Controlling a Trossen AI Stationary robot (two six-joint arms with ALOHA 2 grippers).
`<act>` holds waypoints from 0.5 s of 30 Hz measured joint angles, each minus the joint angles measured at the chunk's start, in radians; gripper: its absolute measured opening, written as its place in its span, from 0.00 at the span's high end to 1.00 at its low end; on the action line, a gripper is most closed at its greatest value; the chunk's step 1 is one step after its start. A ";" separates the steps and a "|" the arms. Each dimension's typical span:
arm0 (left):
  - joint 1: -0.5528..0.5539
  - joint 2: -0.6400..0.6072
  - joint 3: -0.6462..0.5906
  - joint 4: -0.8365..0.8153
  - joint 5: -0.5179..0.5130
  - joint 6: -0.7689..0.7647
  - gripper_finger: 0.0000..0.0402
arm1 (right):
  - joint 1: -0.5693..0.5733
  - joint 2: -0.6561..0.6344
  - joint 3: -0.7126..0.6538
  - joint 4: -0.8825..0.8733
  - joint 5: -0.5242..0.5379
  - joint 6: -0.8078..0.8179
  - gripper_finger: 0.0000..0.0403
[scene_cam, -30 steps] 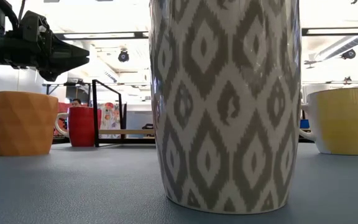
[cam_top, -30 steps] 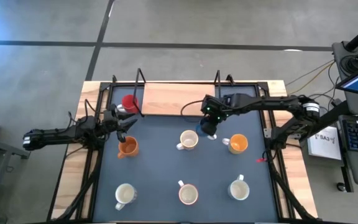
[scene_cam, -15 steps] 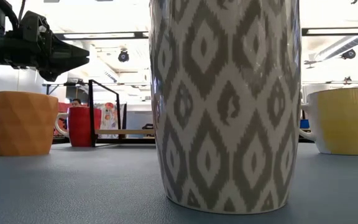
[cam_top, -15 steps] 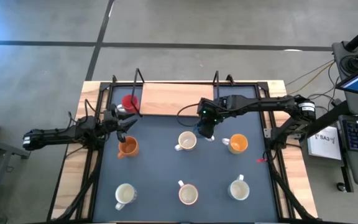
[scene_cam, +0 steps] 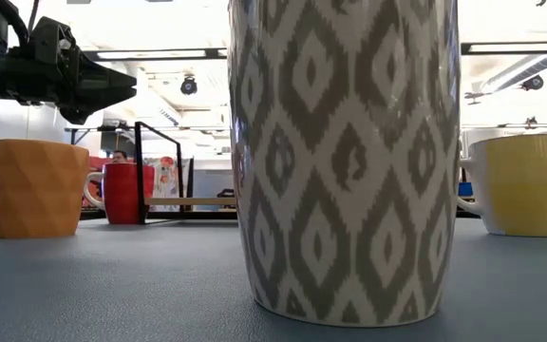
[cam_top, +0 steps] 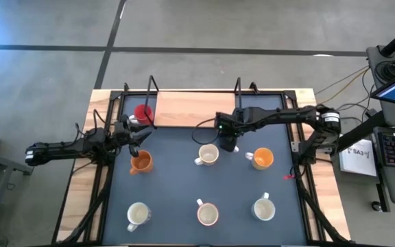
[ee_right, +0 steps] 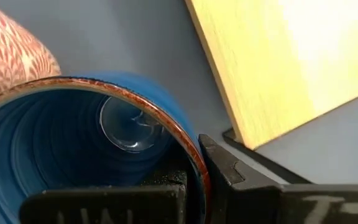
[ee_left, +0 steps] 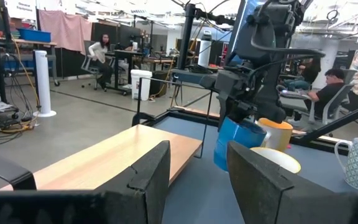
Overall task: Place coffee mugs
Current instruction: Move the blue cup to the center of the table
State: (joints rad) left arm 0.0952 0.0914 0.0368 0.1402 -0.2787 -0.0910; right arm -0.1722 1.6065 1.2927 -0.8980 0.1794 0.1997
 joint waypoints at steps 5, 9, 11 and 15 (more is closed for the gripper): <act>0.000 0.000 0.000 0.000 0.000 0.000 0.65 | 0.002 -0.032 0.062 -0.057 -0.025 0.008 0.97; 0.000 0.000 0.000 0.000 0.000 0.000 0.65 | 0.003 -0.030 0.108 -0.099 -0.016 -0.024 0.97; 0.000 0.000 0.000 0.000 0.000 0.000 0.65 | 0.003 -0.029 0.122 -0.100 -0.012 -0.048 0.97; 0.000 0.000 0.000 0.000 0.000 0.000 0.65 | 0.004 -0.030 0.146 -0.093 -0.010 -0.124 0.97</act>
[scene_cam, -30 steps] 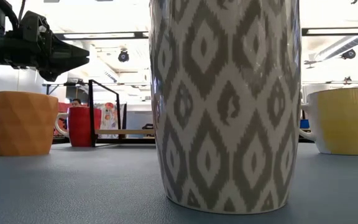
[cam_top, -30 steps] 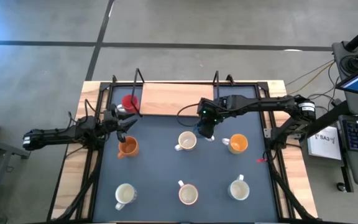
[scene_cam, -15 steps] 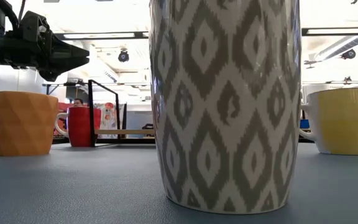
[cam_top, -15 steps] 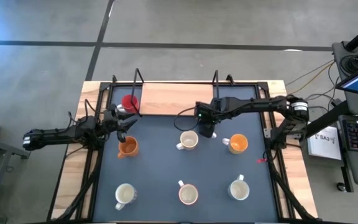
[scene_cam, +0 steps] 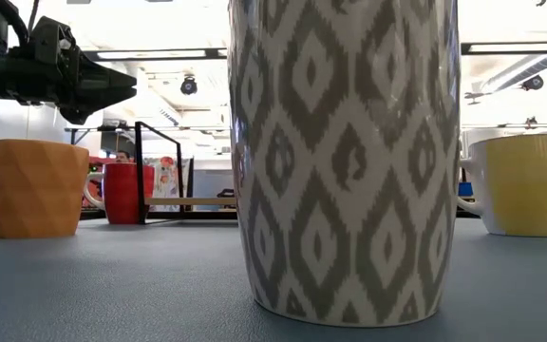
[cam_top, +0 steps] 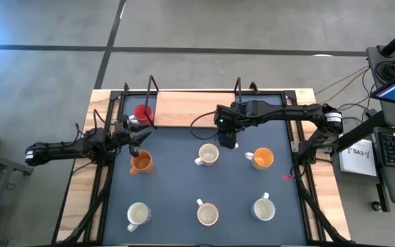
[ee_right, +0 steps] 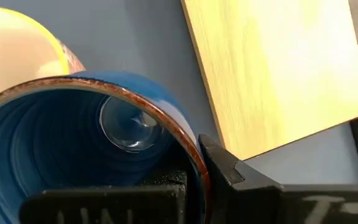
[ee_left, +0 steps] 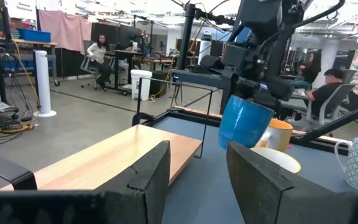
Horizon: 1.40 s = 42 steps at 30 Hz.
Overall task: Place coffee mugs
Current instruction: Move the blue cup to the center of the table
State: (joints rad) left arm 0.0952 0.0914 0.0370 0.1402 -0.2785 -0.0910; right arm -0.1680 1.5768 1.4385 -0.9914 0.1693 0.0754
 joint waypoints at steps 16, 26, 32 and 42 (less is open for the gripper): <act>0.000 0.000 0.000 0.000 0.000 0.000 0.65 | 0.011 0.006 0.059 0.083 0.019 -0.251 0.97; 0.000 0.002 0.000 -0.001 0.000 0.000 0.65 | 0.004 0.104 0.056 0.173 0.044 -0.350 0.97; 0.000 0.007 0.000 -0.008 0.000 0.000 0.65 | 0.002 0.182 0.061 0.168 0.040 -0.399 0.97; 0.000 0.008 0.000 -0.008 0.000 0.000 0.65 | -0.004 0.254 0.062 0.160 -0.041 -0.418 0.97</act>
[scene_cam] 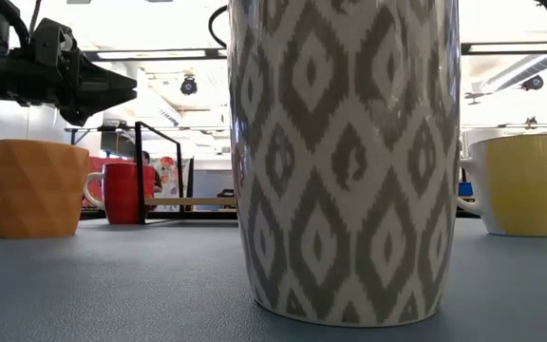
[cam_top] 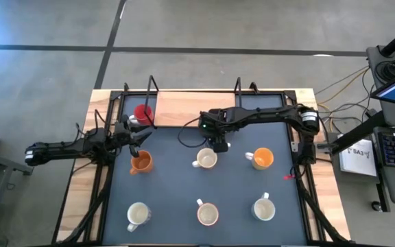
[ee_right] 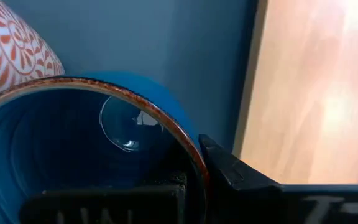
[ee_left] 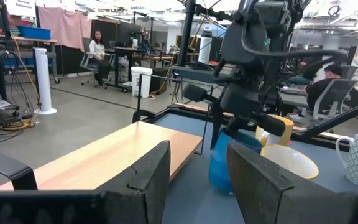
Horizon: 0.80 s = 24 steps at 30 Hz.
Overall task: Place coffee mugs
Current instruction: Move the blue cup to the center of the table
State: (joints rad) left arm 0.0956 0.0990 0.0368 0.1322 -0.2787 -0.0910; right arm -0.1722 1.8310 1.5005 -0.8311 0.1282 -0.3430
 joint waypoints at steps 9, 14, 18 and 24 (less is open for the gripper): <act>0.000 0.000 0.000 0.000 0.000 0.000 0.65 | -0.003 0.010 0.001 -0.001 0.000 -0.009 0.96; 0.000 0.000 0.000 0.000 0.000 0.000 0.65 | -0.012 -0.008 0.000 0.003 0.006 0.003 0.87; 0.000 0.000 0.000 0.000 0.000 0.000 0.65 | -0.017 -0.010 0.000 0.001 0.057 0.007 0.80; 0.000 0.000 0.000 0.000 0.000 0.000 0.65 | -0.016 -0.015 0.002 -0.009 0.134 0.025 0.77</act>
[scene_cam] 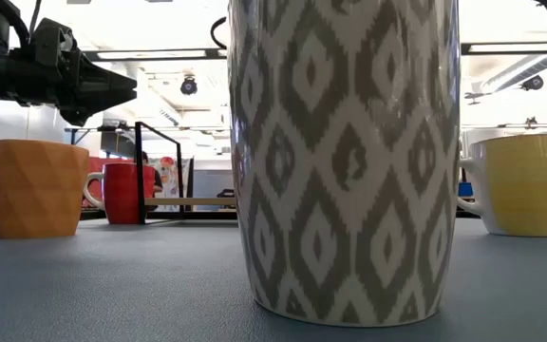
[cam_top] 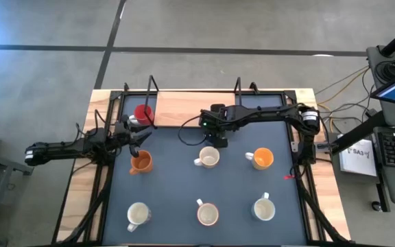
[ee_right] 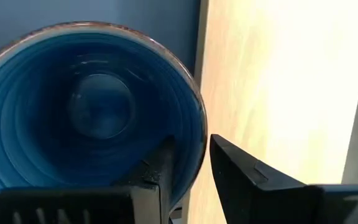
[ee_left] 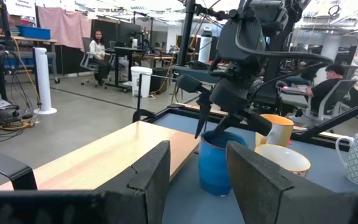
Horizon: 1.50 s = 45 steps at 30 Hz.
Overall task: Place coffee mugs
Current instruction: Move the blue cup to the center of the table, then adjust the shelf on the table
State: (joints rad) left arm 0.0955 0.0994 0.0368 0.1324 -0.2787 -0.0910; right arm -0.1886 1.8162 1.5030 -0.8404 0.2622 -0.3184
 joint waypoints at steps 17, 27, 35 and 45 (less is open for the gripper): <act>0.000 0.000 0.000 0.000 0.000 0.000 0.65 | -0.123 -0.126 0.160 -0.294 0.063 0.597 0.78; 0.000 0.001 0.000 0.000 0.000 0.000 0.65 | -0.214 -0.166 0.129 -0.381 0.061 0.720 0.77; 0.000 0.002 0.000 0.000 0.000 0.000 0.65 | -0.249 -0.165 0.119 -0.394 0.079 0.711 0.80; 0.000 0.002 0.000 0.000 0.000 0.000 0.65 | -0.286 -0.164 0.117 -0.432 0.081 0.711 0.80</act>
State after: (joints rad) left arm 0.0955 0.1013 0.0368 0.1325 -0.2787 -0.0910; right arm -0.4744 1.6520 1.6202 -1.2723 0.3430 0.3929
